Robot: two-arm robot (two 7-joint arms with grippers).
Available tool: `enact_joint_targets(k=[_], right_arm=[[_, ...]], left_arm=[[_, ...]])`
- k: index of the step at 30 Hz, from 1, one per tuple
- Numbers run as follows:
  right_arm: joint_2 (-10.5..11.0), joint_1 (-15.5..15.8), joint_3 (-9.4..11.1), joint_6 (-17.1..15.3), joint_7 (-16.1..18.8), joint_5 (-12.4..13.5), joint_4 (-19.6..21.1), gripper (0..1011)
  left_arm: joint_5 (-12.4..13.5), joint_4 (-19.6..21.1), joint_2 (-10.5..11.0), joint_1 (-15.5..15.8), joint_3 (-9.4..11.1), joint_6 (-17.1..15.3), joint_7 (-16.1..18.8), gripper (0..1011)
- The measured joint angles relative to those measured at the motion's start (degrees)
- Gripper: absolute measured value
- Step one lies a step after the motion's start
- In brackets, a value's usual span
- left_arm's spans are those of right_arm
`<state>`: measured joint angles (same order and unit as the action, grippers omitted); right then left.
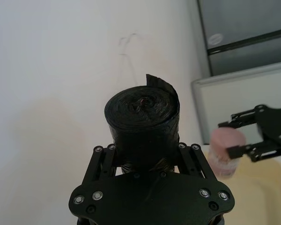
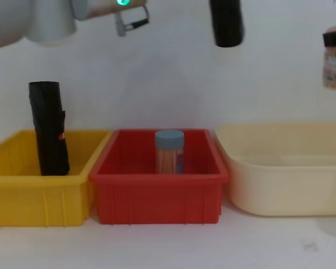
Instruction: Pick up the garbage bag with the one hand and transfer it to the other hand.
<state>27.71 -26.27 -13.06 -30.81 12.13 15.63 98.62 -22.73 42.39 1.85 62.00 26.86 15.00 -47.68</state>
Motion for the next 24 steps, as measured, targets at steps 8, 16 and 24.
enact_joint_targets(k=[8, 16, 24], right_arm=[[0.3, 1.1, 1.1, -0.8, 0.0, 0.2, -0.4, 652], [0.4, 1.6, 1.6, -1.2, 0.1, 0.4, -0.6, 891], [0.6, 1.7, 1.7, -1.2, 0.9, 0.5, -0.6, 1004]], left_arm=[[-4.9, -17.1, -6.2, 7.5, 1.9, 5.9, -7.4, 516], [-7.3, -25.6, -9.2, 11.3, 2.8, 8.7, -10.9, 516], [-8.6, -30.2, -10.9, 13.3, 3.3, 10.2, -12.9, 516]])
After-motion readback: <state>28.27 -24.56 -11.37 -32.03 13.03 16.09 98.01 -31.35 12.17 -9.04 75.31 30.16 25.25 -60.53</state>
